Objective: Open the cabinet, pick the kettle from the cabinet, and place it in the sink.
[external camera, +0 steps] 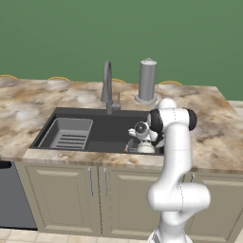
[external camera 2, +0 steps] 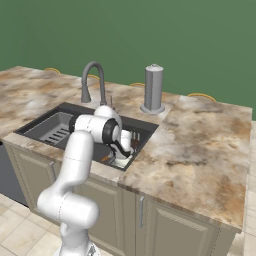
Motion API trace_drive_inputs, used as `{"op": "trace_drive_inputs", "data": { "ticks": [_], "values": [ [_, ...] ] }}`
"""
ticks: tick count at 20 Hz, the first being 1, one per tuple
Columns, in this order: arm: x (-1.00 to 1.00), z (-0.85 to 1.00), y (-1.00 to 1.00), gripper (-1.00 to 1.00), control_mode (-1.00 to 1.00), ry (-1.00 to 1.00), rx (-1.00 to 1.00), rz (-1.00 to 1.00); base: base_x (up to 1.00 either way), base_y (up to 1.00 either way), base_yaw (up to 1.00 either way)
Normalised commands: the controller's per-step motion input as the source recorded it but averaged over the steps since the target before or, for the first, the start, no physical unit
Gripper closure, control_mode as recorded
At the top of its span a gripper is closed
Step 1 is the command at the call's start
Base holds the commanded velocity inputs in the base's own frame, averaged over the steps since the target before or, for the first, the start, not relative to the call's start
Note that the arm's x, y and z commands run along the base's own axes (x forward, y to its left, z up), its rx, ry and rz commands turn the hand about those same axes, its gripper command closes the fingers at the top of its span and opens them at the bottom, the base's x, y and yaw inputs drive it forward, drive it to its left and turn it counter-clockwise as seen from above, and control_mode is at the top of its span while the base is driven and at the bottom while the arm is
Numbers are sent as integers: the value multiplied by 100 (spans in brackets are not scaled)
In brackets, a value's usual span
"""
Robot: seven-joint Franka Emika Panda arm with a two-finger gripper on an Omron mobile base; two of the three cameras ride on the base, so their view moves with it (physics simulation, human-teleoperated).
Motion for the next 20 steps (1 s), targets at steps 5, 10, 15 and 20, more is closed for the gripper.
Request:
{"op": "trace_drive_inputs", "data": {
  "ticks": [5, 10, 15, 20],
  "values": [
    [1, -46, 0, 100, -100, 0, 5, -8, 0, 0, 0],
    [3, -40, -1, 100, -100, 0, 5, -8, 0, 0, 0],
    [1, -36, -8, 100, -100, -4, 3, -8, 0, 0, 0],
    [0, -23, -13, 100, -100, -13, 0, -8, 0, 0, 0]
  ]
}}
